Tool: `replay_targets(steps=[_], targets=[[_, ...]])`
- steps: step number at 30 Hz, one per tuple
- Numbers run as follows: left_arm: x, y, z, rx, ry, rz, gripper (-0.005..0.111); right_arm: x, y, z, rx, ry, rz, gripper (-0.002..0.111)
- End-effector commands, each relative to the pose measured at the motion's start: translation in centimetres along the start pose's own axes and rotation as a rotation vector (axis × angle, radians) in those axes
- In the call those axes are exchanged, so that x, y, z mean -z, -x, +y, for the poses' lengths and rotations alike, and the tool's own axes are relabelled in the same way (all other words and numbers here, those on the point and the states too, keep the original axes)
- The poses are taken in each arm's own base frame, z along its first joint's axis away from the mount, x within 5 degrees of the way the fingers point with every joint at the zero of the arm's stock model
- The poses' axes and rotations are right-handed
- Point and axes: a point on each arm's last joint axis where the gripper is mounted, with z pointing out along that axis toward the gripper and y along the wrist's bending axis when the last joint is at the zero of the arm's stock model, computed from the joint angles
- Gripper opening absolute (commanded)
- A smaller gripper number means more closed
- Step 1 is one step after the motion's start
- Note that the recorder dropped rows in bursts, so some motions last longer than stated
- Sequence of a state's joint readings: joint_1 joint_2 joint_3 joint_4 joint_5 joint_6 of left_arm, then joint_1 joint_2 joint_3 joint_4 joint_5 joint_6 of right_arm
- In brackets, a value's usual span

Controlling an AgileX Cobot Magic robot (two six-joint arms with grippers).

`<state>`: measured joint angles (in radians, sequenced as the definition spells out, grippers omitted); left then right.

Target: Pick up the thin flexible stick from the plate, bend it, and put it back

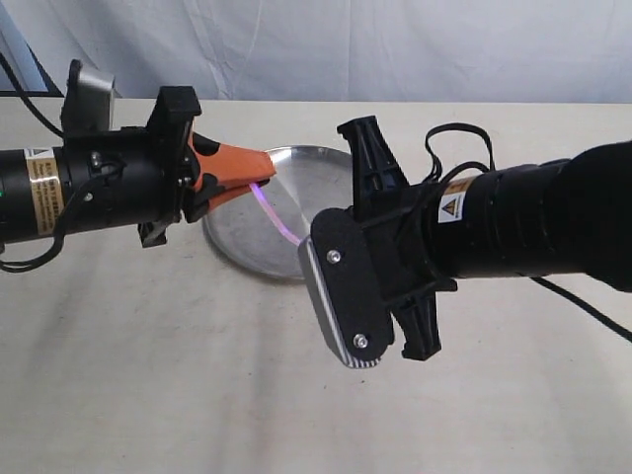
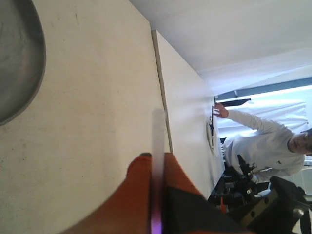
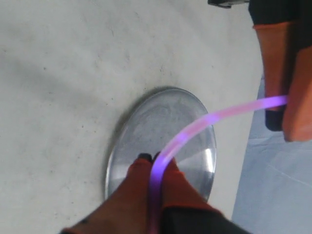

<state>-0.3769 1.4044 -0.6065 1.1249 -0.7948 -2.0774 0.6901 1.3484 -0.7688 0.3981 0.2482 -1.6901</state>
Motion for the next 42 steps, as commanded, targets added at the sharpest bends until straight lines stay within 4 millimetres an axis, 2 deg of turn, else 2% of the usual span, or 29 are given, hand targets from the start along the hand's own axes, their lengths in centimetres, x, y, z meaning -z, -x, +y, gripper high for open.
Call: replay_targets(steps=[1, 20, 30, 42], targets=[[-0.1, 0.4, 0.0, 0.057, 0.005, -0.048, 0.0, 0.3, -0.2, -0.6, 0.096, -0.055, 0.024, 0.0], [-1.9, 0.4, 1.0, 0.228, -0.196, 0.027, 0.0, 0.4, -0.3, -1.9, 0.293, -0.194, 0.066, 0.0], [-2.5, 0.8, 2.0, 0.287, -0.174, -0.013, 0.0, 0.7, -0.1, -2.8, 0.436, -0.294, 0.079, 0.0], [-3.4, 0.9, 3.5, 0.362, -0.205, -0.007, 0.0, 0.7, 0.0, -2.9, 0.452, -0.308, 0.08, 0.0]])
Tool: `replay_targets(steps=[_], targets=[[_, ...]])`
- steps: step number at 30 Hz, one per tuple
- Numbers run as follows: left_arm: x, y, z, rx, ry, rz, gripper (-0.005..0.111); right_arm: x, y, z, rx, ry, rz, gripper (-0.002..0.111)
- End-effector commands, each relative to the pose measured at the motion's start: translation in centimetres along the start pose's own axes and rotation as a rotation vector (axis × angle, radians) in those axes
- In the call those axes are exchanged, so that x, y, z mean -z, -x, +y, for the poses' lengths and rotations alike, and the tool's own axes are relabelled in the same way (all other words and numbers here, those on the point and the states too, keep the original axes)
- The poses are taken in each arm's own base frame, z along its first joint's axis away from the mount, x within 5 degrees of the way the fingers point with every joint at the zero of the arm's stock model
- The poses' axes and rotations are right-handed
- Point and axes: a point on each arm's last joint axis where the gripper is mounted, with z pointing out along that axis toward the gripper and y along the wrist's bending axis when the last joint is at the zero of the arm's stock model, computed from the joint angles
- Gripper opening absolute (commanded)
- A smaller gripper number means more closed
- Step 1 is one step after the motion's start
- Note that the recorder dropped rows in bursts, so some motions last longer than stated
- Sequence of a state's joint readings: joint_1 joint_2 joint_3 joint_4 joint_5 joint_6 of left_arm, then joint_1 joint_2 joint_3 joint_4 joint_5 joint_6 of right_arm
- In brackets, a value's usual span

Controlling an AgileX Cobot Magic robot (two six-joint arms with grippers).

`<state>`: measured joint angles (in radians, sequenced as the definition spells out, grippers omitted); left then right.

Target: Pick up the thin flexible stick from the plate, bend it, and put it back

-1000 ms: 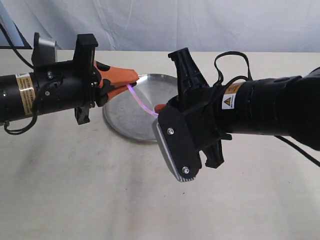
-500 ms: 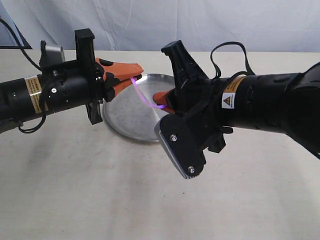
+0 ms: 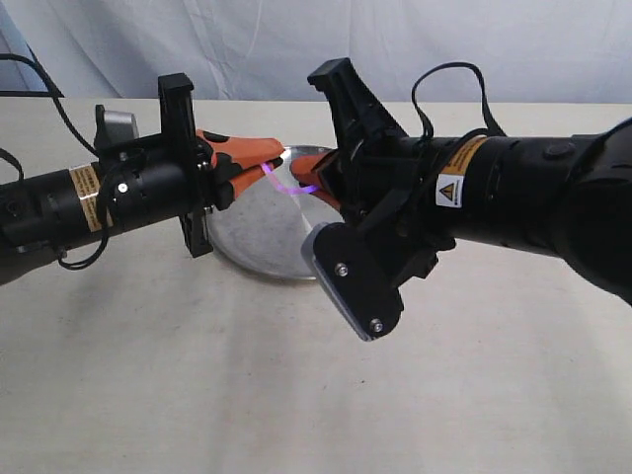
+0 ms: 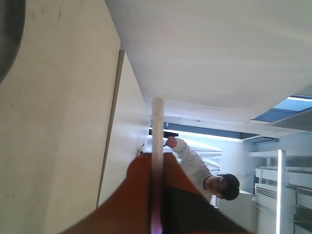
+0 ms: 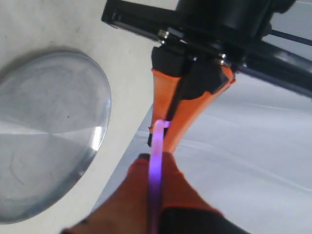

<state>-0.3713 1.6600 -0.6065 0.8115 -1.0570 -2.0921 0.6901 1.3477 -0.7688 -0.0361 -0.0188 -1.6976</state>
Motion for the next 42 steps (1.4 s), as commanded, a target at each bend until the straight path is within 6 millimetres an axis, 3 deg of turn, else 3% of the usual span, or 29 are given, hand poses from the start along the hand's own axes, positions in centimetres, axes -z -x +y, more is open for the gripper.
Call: replay_targets(steps=[1, 5, 8, 15, 20, 23, 28, 34, 42], targets=[[-0.3, -0.6, -0.2, -0.002, -0.042, 0.056, 0.0, 0.2, -0.1, -0.6, 0.01, -0.05, 0.008, 0.0], [-0.3, -0.6, -0.3, 0.001, -0.055, 0.058, 0.0, 0.2, -0.1, -0.5, -0.025, -0.039, 0.007, 0.0], [-0.3, -0.6, -0.4, 0.001, -0.066, 0.064, 0.0, 0.2, -0.1, -0.4, -0.166, -0.027, 0.008, 0.0], [-0.2, -1.0, -0.6, -0.102, -0.098, 0.097, 0.0, 0.2, -0.2, -0.3, -0.72, -0.015, 0.014, 0.0], [-0.6, -1.3, -1.4, -0.163, -0.126, 0.161, 0.0, 0.2, 0.6, 0.3, -0.939, 0.08, -0.042, 0.0], [-1.0, -1.6, -1.9, -0.288, -0.117, 0.244, 0.0, 0.3, 1.2, 0.3, -1.161, 0.127, -0.09, 0.0], [-0.9, -2.0, -1.5, -0.35, -0.094, 0.295, 0.0, 0.4, 1.8, 0.3, -1.284, 0.175, -0.145, 0.0], [-0.9, -1.9, -1.5, -0.412, -0.096, 0.287, 0.0, 0.5, 2.1, -0.3, -1.58, 0.174, -0.197, 0.0], [-0.4, -1.2, -1.5, -0.439, -0.089, 0.27, 0.0, 0.6, 2.6, -0.6, -1.725, 0.219, -0.258, 0.0]])
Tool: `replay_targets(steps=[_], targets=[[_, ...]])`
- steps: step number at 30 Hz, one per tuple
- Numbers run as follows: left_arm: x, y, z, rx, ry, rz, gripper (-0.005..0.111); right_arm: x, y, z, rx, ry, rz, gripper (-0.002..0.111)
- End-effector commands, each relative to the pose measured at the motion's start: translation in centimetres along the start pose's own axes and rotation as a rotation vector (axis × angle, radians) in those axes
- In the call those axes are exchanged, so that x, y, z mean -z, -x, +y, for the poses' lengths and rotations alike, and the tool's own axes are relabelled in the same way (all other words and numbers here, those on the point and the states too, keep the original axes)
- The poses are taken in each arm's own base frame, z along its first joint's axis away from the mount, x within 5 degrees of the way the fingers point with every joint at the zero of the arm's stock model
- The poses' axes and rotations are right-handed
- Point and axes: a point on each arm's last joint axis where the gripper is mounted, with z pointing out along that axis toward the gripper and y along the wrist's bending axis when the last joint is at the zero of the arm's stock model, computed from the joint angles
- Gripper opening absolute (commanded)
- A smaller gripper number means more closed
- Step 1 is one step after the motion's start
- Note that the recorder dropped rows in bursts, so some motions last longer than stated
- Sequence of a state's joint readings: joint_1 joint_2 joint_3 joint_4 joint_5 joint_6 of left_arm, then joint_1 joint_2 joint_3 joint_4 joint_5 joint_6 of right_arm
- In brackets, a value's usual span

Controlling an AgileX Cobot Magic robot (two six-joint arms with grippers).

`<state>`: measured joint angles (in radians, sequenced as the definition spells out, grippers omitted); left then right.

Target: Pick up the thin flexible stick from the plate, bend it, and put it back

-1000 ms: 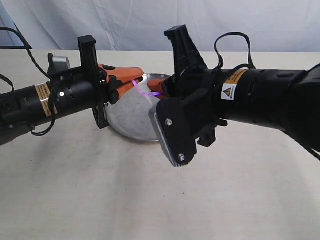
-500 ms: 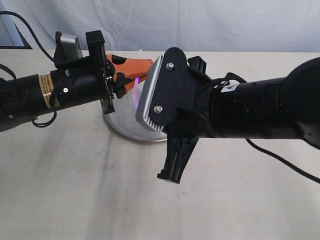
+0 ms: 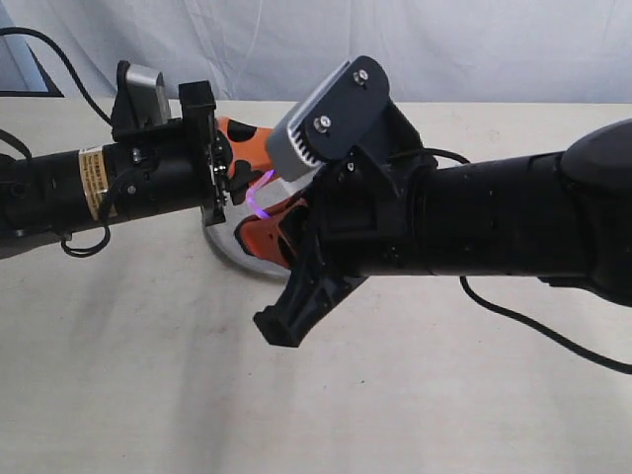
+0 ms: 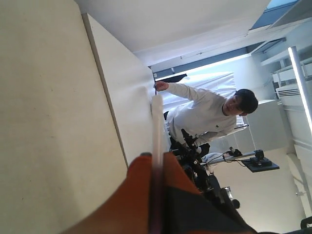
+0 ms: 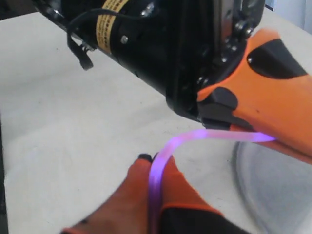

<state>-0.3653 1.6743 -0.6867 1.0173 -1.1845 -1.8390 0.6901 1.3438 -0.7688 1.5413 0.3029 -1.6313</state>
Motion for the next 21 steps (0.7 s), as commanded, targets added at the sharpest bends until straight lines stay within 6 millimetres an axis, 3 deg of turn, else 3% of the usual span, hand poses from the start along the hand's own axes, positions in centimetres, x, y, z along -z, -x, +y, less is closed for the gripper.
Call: replay_targets(steps=[1, 21], targets=[[0.6, -0.2, 0.1, -0.051, 0.001, 0.061, 0.0, 0.1, 0.4, 0.1, -0.1, 0.013, -0.029, 0.0], [1.6, -0.2, 0.9, -0.227, 0.048, 0.144, 0.0, 0.1, 0.9, 0.3, -0.421, 0.05, -0.07, 0.0]])
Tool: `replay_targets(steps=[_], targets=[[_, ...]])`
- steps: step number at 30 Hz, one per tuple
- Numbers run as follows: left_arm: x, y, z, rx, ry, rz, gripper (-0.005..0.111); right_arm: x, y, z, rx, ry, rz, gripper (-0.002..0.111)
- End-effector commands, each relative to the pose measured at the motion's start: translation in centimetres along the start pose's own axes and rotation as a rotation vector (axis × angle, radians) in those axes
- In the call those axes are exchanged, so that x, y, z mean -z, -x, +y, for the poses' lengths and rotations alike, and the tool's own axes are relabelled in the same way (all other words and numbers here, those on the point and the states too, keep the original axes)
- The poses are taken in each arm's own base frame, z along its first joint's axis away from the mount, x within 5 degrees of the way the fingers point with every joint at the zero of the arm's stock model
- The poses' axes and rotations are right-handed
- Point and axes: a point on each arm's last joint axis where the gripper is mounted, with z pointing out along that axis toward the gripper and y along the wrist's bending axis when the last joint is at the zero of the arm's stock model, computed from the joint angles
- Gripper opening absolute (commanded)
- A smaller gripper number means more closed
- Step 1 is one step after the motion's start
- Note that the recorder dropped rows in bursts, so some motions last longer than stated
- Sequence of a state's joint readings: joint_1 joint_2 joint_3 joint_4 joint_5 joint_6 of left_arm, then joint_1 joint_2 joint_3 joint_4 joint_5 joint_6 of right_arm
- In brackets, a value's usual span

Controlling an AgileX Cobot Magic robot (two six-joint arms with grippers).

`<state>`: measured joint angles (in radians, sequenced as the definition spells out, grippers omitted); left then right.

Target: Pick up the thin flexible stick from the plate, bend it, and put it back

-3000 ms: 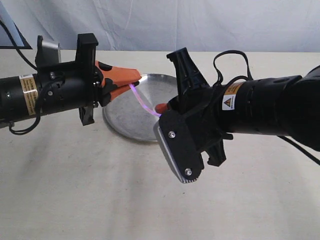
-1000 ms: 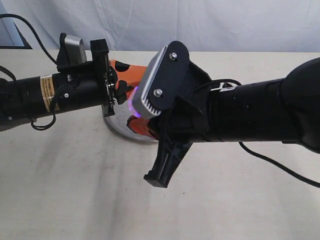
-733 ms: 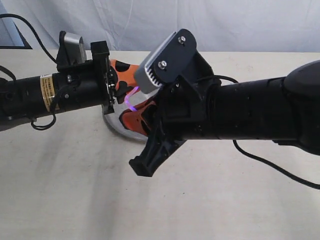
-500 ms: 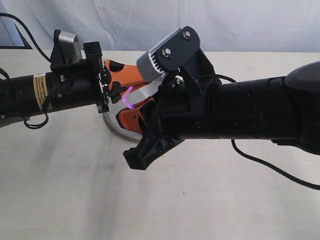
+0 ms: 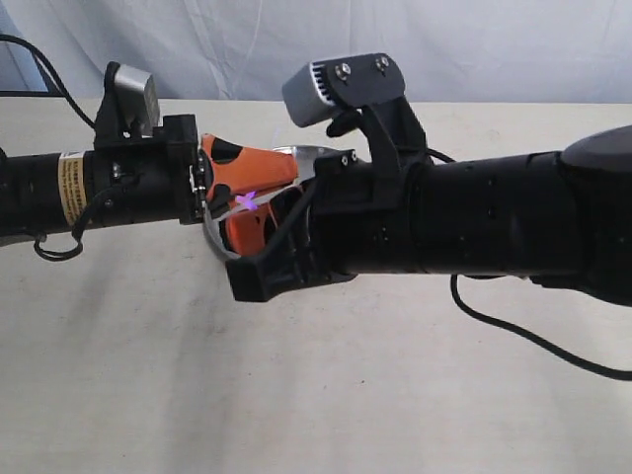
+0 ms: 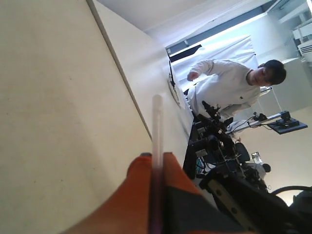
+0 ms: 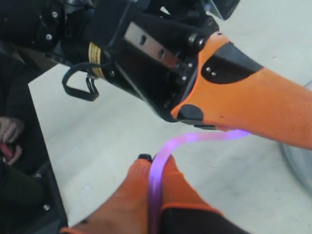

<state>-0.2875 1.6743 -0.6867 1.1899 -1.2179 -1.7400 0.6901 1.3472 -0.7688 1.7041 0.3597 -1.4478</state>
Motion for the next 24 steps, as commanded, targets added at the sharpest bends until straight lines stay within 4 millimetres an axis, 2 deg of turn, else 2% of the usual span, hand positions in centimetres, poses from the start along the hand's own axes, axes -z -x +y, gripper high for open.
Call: replay_targets(steps=[1, 18, 24], targets=[[0.04, -0.5, 0.14, -0.073, 0.017, 0.052, 0.0, 0.18, 0.39, 0.02, -0.102, -0.006, -0.026, 0.0], [0.03, -0.45, 0.16, -0.146, 0.017, 0.047, 0.0, 0.21, 0.39, -0.65, -0.362, -0.072, -0.044, 0.0], [0.1, -0.27, 0.97, -0.146, 0.114, 0.035, 0.0, 0.21, 0.39, -0.66, -0.435, -0.073, -0.047, 0.0]])
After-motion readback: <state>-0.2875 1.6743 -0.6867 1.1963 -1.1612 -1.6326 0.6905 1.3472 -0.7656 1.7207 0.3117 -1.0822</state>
